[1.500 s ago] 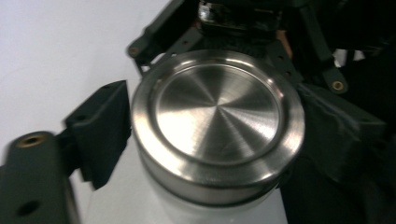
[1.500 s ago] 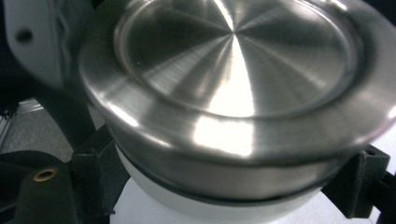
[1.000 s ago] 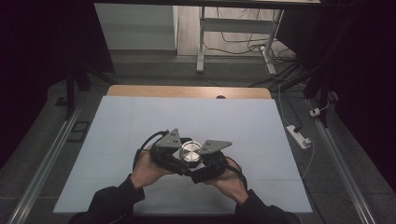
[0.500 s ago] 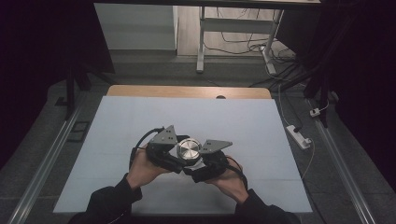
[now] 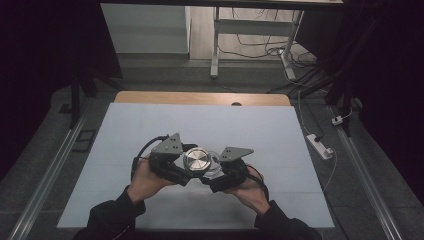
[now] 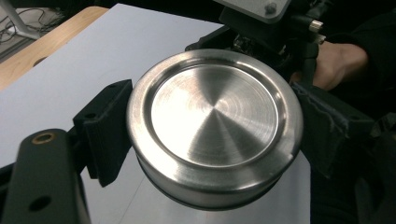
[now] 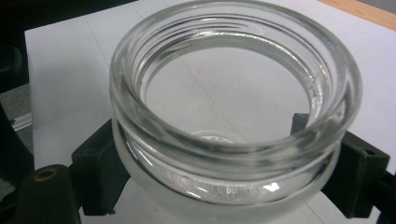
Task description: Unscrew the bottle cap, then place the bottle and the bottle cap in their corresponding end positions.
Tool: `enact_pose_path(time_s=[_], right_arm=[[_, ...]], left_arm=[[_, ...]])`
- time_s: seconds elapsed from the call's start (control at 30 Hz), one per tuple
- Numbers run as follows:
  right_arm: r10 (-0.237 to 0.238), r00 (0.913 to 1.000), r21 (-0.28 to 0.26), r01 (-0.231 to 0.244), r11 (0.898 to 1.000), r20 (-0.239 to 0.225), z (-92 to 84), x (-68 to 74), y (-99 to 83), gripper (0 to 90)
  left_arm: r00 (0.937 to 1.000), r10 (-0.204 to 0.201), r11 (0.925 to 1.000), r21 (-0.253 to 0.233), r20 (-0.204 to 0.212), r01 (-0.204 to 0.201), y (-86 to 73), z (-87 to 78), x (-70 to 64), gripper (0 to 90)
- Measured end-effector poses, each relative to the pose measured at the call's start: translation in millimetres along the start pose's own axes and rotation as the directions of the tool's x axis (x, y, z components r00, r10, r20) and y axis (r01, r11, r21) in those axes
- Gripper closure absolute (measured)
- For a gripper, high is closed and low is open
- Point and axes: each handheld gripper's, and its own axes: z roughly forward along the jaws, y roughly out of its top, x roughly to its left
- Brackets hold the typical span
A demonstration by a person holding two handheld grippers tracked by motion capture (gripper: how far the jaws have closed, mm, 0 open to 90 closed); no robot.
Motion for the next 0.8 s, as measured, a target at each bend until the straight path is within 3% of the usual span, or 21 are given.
enact_pose_path(time_s=[0.37,0.8], right_arm=[[-0.001,0.9999,0.002,0.001,1.0,0.012,0.4,-8.6,-2.2,14.8],[0.011,0.9997,-0.024,-0.01,1.0,0.021,-1.6,-21.1,5.0,14.8]], left_arm=[[0.9996,0.004,1.0,0.004,0.027,-0.004,-5.9,-3.1,-6.1,19.4],[0.9996,-0.009,0.9999,-0.006,0.028,0.009,-12.1,-6.5,-12.7,19.4]])
